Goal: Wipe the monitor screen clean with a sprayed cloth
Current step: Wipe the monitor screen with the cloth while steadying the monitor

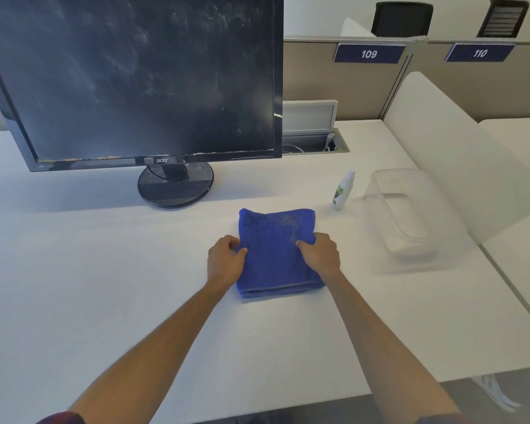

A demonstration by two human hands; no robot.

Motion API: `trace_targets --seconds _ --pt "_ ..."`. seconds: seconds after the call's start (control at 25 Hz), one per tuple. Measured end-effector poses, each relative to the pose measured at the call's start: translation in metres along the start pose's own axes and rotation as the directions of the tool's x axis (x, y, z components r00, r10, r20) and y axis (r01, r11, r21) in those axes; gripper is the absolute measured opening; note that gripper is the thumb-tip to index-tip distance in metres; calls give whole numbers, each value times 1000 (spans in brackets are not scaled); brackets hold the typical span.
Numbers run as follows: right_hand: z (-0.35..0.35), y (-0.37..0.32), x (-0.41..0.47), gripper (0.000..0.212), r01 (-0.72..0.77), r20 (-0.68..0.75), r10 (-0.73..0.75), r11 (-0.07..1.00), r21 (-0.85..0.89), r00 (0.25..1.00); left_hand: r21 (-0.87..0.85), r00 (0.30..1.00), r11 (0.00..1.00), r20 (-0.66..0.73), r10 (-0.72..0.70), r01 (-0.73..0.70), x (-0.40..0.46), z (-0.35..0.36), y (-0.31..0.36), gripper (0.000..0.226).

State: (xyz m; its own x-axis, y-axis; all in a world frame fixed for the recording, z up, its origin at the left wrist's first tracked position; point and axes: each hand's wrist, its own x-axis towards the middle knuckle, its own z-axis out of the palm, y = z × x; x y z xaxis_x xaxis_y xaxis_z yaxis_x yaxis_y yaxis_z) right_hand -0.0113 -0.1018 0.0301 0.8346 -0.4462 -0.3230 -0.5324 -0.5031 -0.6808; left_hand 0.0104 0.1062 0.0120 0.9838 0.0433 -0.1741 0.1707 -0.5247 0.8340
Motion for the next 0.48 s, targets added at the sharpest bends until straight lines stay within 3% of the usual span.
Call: trace_targets --seconds 0.12,0.24,0.36,0.48 --pt "-6 -11 -5 22 0 105 -32 958 286 994 -217 979 958 114 -168 189 -2 -4 12 8" --pt "-16 -25 -16 20 34 175 -129 886 462 976 -442 933 824 225 -282 355 -3 -12 23 5" --pt "-24 -45 -28 24 40 218 -191 833 552 957 -630 897 641 344 -277 439 -4 -23 29 13" --pt "-30 -63 -37 30 17 257 -245 753 658 935 -691 892 569 394 -220 445 -2 -34 37 30"
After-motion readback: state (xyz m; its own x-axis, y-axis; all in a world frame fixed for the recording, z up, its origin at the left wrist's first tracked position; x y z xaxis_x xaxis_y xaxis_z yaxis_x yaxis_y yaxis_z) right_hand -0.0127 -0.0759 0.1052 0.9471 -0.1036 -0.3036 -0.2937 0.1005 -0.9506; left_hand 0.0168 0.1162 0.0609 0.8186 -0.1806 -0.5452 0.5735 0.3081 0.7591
